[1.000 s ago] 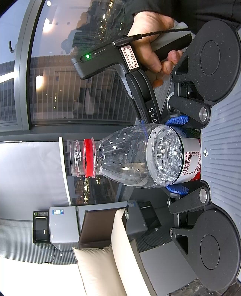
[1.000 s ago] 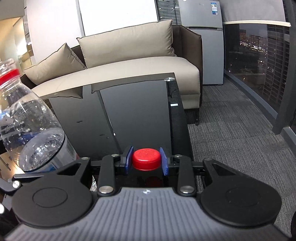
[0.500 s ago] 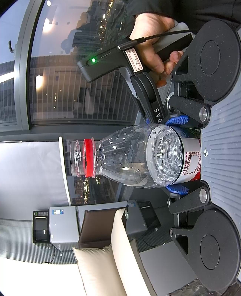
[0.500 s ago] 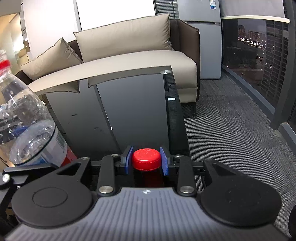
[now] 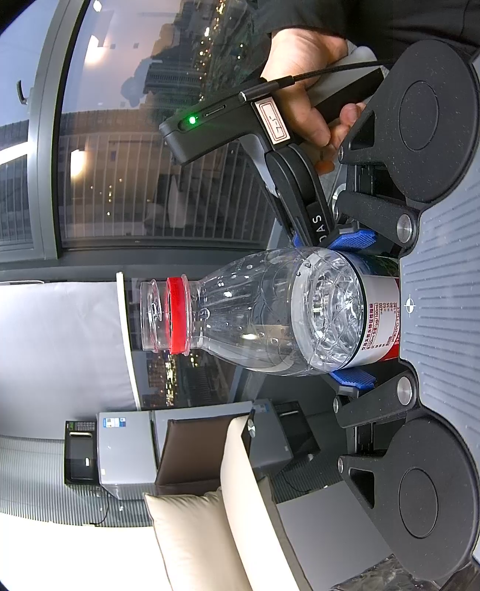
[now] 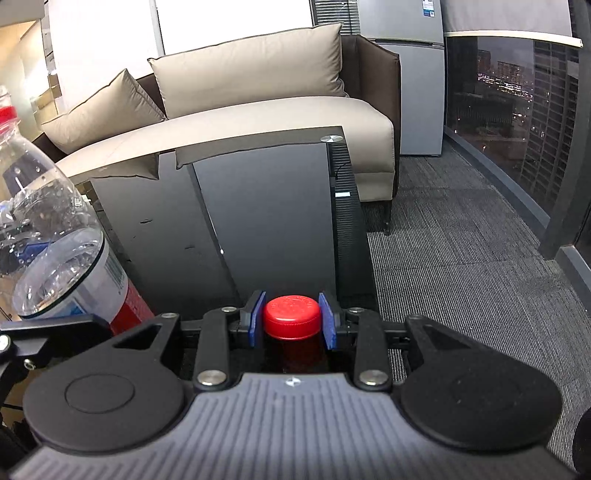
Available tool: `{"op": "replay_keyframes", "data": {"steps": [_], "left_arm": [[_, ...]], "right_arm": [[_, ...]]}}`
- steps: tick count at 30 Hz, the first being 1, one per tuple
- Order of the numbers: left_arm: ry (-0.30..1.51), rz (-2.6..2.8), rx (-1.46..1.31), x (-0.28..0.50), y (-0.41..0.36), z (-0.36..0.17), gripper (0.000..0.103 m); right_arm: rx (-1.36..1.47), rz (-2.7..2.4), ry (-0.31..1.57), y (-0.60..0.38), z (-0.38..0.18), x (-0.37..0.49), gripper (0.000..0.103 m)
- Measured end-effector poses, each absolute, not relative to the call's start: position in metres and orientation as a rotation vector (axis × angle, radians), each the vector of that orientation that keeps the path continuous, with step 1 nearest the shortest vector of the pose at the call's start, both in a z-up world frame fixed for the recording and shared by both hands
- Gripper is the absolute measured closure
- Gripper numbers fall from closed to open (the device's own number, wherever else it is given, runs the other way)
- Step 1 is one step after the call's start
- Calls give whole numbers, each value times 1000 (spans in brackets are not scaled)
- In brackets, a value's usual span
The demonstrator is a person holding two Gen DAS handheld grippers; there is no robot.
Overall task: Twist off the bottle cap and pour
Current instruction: 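Lower the held red cap toward the table with the right tool, then open the left tool to release the bottle while the right tool releases the cap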
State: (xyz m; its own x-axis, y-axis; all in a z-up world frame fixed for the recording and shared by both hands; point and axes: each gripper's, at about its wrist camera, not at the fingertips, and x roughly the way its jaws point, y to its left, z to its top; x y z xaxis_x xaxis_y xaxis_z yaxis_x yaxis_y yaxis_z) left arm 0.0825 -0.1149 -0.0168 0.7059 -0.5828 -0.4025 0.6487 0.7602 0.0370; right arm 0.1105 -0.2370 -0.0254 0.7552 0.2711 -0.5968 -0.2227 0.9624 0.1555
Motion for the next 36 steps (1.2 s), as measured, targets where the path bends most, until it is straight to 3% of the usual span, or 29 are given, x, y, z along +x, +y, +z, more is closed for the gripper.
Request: {"op": "replay_keyframes", "data": {"steps": [17,21,25,27,29,36], "left_arm": [[384,-682,181,81,-113,-17,44],[385,-675,179,81,-111,-17,41],[385,-668,176,83,-111,-16,37],[382,-662,170,84,-109,-15,30],[375,-657,159,84,-107,-14,21],[375,-650,145,85,-105,-10,17]], "right_arm": [[67,284,656,-236,-26,108,67],[61,293,655,-234,-25,107,59],[60,294,654,-234,-25,107,58],[63,288,654,-235,-25,108,54],[66,281,649,-236,-25,108,44],[78,259,632,-241,-25,107,34]]}}
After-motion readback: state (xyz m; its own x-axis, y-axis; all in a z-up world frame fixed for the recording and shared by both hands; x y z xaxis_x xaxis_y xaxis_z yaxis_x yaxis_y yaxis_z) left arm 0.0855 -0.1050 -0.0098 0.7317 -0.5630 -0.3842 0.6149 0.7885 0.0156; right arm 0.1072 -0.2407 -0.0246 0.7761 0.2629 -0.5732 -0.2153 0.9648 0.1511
